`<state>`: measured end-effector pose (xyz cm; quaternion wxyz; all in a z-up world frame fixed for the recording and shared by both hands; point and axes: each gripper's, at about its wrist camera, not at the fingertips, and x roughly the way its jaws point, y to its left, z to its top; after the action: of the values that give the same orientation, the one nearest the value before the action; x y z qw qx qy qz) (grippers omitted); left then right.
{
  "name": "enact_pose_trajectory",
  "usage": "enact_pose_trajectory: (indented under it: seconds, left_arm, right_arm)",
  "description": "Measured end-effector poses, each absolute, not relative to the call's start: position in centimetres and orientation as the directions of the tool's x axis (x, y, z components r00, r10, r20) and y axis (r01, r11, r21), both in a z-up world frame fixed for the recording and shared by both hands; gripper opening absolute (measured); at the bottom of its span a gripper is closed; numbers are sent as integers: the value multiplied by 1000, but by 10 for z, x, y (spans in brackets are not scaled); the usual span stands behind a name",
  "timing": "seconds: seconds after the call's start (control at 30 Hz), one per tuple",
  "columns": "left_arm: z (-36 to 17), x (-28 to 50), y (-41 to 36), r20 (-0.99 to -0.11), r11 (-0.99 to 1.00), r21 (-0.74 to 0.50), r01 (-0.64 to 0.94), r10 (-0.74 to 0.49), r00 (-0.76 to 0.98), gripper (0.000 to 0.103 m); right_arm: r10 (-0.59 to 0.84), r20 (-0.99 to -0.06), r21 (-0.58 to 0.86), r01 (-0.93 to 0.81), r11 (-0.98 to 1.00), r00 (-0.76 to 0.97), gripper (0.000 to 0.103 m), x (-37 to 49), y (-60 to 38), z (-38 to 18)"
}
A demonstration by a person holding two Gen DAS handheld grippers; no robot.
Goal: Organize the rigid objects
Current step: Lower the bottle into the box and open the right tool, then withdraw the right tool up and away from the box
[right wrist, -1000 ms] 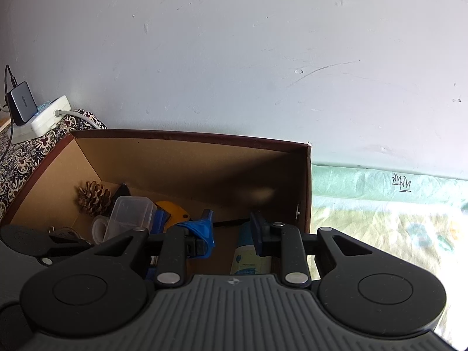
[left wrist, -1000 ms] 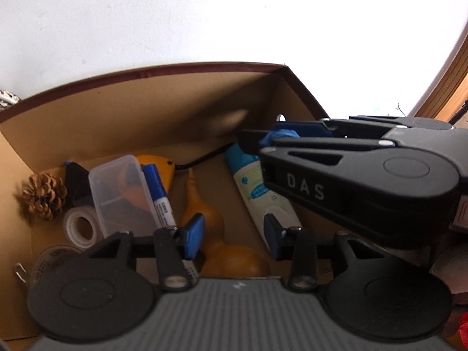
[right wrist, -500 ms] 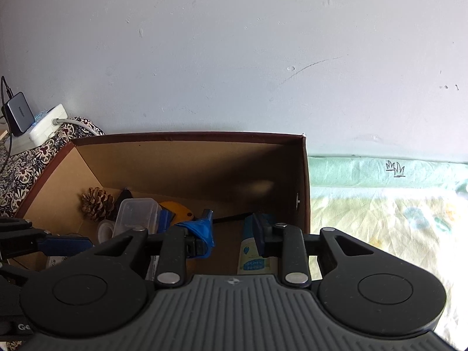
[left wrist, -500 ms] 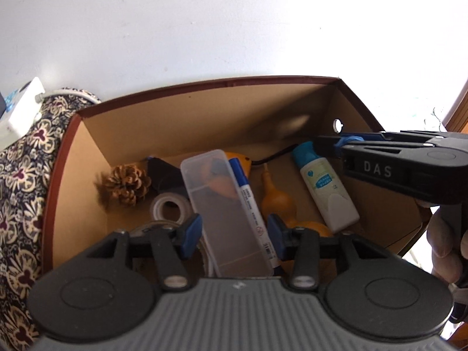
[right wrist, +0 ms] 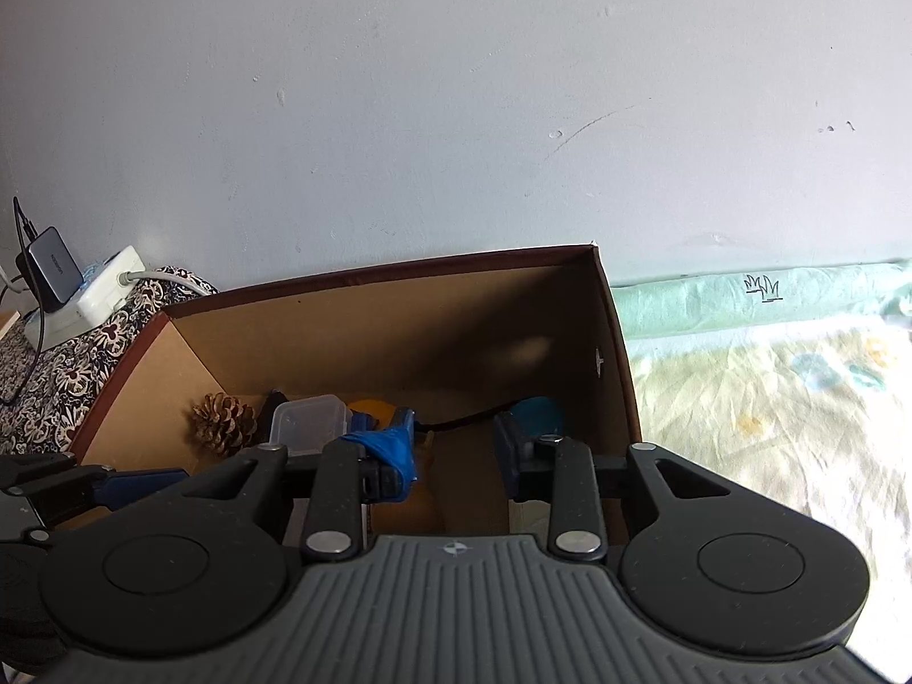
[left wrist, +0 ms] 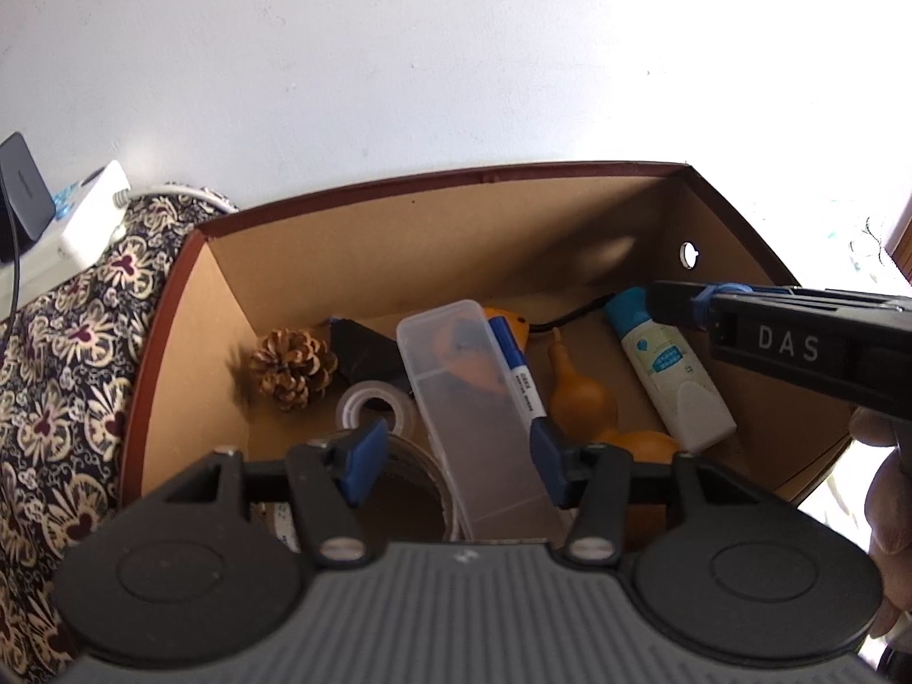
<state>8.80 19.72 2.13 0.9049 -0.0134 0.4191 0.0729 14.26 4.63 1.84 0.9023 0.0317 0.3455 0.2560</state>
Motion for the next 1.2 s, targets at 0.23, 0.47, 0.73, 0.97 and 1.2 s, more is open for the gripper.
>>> enact_pose_trajectory:
  seconds: [0.23,0.47,0.73,0.97,1.2]
  left_arm:
    - [16,90,200,-755,985,62,-160,151,638,56]
    - [11,95,206,-770,985,39,-170,138,623,58]
    - [12,92,202,-765,985,24,-170,127,631,62]
    - [24,85,197,-732,981,39,-189,157,663,65]
    - [35,77,187,-701,980,55,-190,173,692,66]
  right_arm:
    - [463,-611,200,-441,875,642,14,139,54,9]
    - [456,-614,198,-434,879,644,14,140,56,6]
    - [438,-622,183,-423,887,649,15,134,51,12]
    - [401,-639,171,-386,906,657,16,129,45,20]
    - [382,-646,149,-383,912,660,17,122,40,26]
